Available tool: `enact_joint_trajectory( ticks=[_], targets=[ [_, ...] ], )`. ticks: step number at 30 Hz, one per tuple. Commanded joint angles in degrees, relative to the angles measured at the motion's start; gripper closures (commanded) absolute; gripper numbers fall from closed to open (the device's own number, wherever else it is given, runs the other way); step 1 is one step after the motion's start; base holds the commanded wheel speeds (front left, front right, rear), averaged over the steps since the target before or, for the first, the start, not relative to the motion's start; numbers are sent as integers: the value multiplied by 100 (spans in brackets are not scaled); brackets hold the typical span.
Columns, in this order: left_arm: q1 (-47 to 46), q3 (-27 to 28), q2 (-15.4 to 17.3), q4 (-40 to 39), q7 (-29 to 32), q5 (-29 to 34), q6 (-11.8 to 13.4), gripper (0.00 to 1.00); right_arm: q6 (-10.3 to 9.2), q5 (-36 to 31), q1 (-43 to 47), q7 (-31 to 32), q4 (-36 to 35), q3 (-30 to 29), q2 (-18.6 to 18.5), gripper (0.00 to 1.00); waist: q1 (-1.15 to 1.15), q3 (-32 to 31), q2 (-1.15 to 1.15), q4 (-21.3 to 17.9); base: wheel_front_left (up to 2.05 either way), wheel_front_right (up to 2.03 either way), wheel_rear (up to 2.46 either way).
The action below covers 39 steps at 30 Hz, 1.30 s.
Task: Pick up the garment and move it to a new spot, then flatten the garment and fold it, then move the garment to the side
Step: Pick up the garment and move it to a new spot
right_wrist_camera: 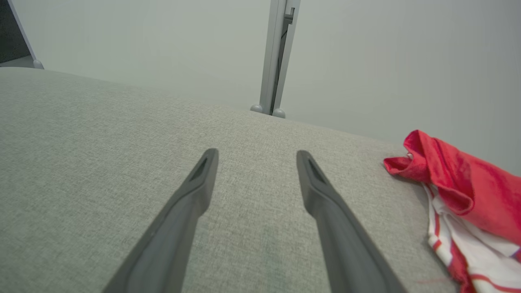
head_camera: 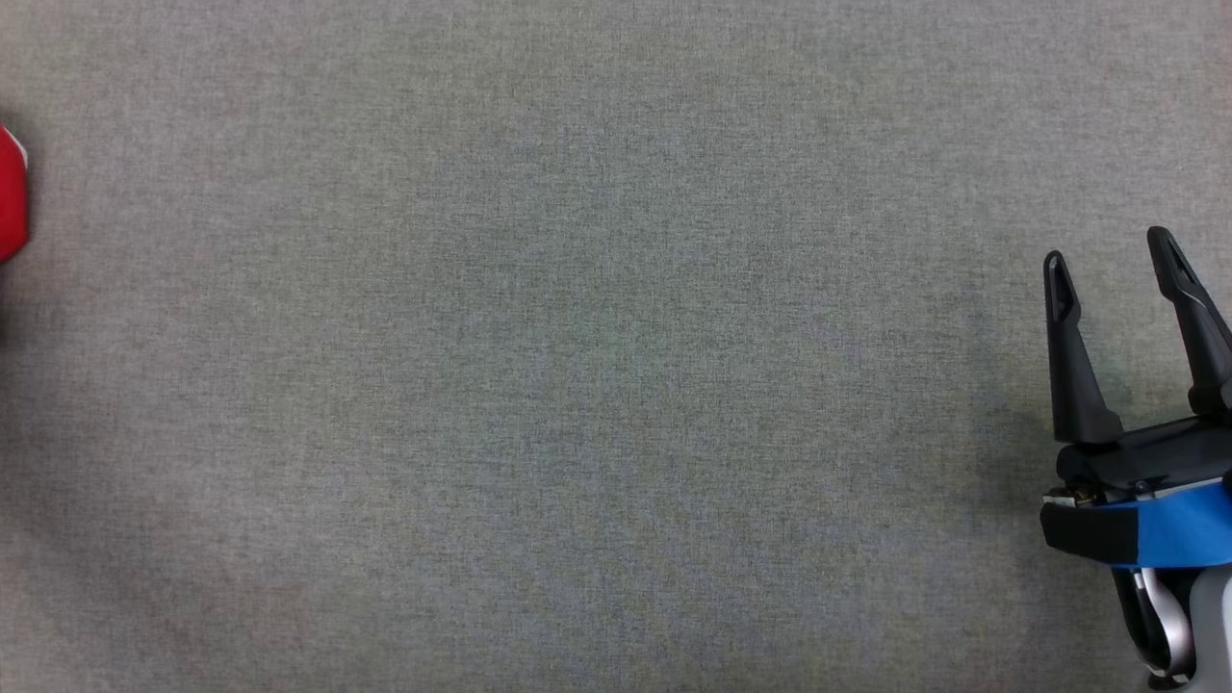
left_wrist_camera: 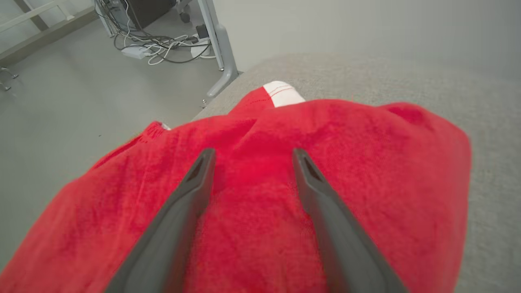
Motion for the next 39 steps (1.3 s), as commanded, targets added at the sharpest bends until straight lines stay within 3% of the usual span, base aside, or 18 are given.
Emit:
enact_joint_trajectory(
  ticks=[1, 6, 12, 13, 14, 15, 29, 34, 39],
  targets=[
    [-178, -67, 81, 335, 139, 6, -47, 0, 1, -20, 20, 35, -78, -36, -42, 0, -1, 40, -1, 13, 0, 0, 0],
    [-333, -74, 74, 1107, 816, -138, -141, 0, 1, -48, 9, 79, -150, -36, -43, 0, -1, 65, -1, 25, 0, 0, 0],
    [-372, -138, 41, 1311, 1174, -184, -243, 0, 1, -47, -20, 128, -196, -11, -56, 0, -1, 50, -1, 33, 0, 0, 0],
    [-379, -139, 23, 1329, 1198, -215, -254, 30, 1, -48, -20, 137, -199, -13, -56, 0, -1, 40, -1, 36, 0, 0, 0],
    [-384, -154, 16, 1341, 1205, -214, -273, 74, 1, -50, -16, 138, -199, -8, -55, 0, -1, 29, -1, 38, 0, 0, 0],
    [-384, -167, 17, 1348, 1208, -221, -289, 100, 1, -49, -10, 126, -189, 3, -56, 0, -1, 11, -1, 37, 0, 0, 0],
    [-854, -590, -53, 1036, 119, -180, -428, 100, 1, 58, 89, -41, 171, 96, 91, 0, -1, -597, -1, 29, 0, 0, 0],
    [-1141, -962, -166, 674, -230, -94, -458, 100, 1, 119, 121, -149, 412, 168, 214, 0, -1, -930, -1, -25, 0, 0, 0],
    [-1388, -1700, -413, -88, -384, -254, -440, 100, 1, 219, 168, -308, 713, 223, 359, 0, -1, -1332, -1, -205, 0, 0, 0]
  ],
)
